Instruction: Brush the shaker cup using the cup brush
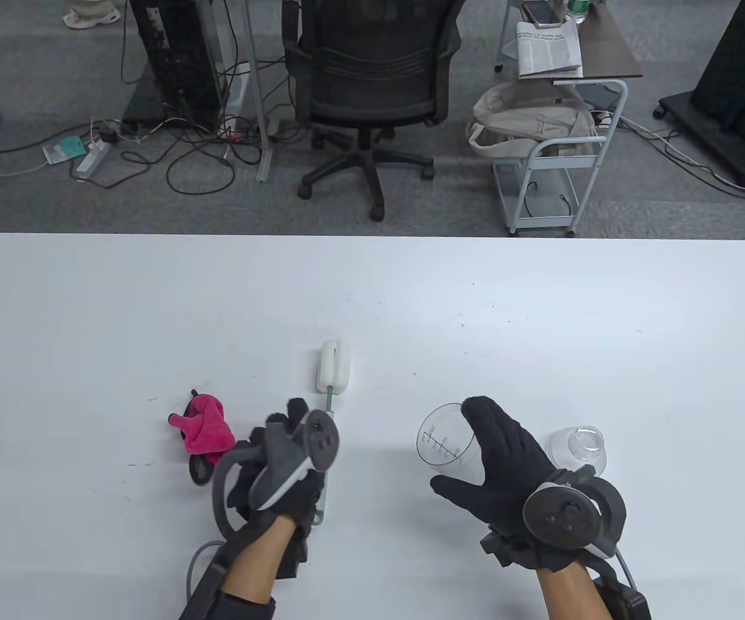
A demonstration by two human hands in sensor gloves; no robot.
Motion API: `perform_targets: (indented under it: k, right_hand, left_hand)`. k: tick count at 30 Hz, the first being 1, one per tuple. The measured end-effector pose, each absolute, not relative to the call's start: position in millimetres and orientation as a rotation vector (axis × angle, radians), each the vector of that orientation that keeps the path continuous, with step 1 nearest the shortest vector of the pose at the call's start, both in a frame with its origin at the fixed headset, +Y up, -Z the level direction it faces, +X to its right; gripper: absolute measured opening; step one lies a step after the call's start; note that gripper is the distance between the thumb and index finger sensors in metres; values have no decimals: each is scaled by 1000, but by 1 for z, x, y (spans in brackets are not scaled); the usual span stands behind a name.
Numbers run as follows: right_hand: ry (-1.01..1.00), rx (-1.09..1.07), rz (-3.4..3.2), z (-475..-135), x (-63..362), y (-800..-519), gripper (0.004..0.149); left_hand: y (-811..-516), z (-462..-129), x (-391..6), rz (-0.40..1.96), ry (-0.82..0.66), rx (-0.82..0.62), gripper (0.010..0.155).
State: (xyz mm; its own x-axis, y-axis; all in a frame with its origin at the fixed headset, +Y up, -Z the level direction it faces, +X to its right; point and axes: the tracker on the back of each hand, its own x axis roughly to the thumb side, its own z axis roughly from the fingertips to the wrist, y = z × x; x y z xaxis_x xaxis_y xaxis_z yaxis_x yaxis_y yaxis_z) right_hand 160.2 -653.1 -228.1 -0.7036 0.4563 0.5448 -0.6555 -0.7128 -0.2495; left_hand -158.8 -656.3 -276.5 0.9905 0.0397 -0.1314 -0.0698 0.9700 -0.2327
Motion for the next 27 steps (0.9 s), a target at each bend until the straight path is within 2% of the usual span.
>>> perform_targets:
  k: [3, 4, 5, 7, 9, 10, 11, 12, 14, 17, 20, 23, 27]
  right_hand:
    - [-543, 615, 2348, -229, 157, -656, 98]
    - [-545, 619, 2348, -229, 155, -656, 98]
    - [-534, 624, 2350, -229, 154, -656, 98]
    - [-523, 631, 2347, -229, 151, -658, 97]
    - [-499, 634, 2334, -229, 149, -660, 97]
    - [-487, 637, 2323, -230, 148, -660, 97]
    - [-475, 639, 2315, -230, 147, -661, 96]
    - [-453, 644, 2299, -230, 146, -661, 96]
    - [-407, 654, 2269, -230, 145, -662, 95]
    - [-372, 655, 2240, -231, 143, -663, 93]
    - [-363, 651, 2180, -230, 141, -662, 91]
    - [-366, 646, 2020, -225, 130, -655, 87]
    - [-350, 651, 1958, -222, 108, -642, 79]
  left_hand:
    - [-655, -289, -203, -110, 206, -506, 83]
    - [-662, -293, -215, -225, 227, -519, 85]
    - [-673, -296, -224, -374, 252, -522, 87]
    - [-694, -301, -234, -604, 182, -498, 93]
    - [-714, -305, -238, -674, 114, -462, 94]
    - [-723, -308, -239, -660, 66, -395, 92]
    - [-727, -309, -239, -640, 66, -330, 81]
    - [-730, -310, -240, -596, 57, -199, 67]
    - [-729, -313, -240, -530, 34, -59, 49]
    - [-708, -311, -244, -404, 82, -23, 46]
    - [-675, -296, -244, -48, 41, 85, 44]
    - [-654, -279, -230, 440, -61, 160, 43]
    - [-648, -259, -190, 841, -308, 97, 43]
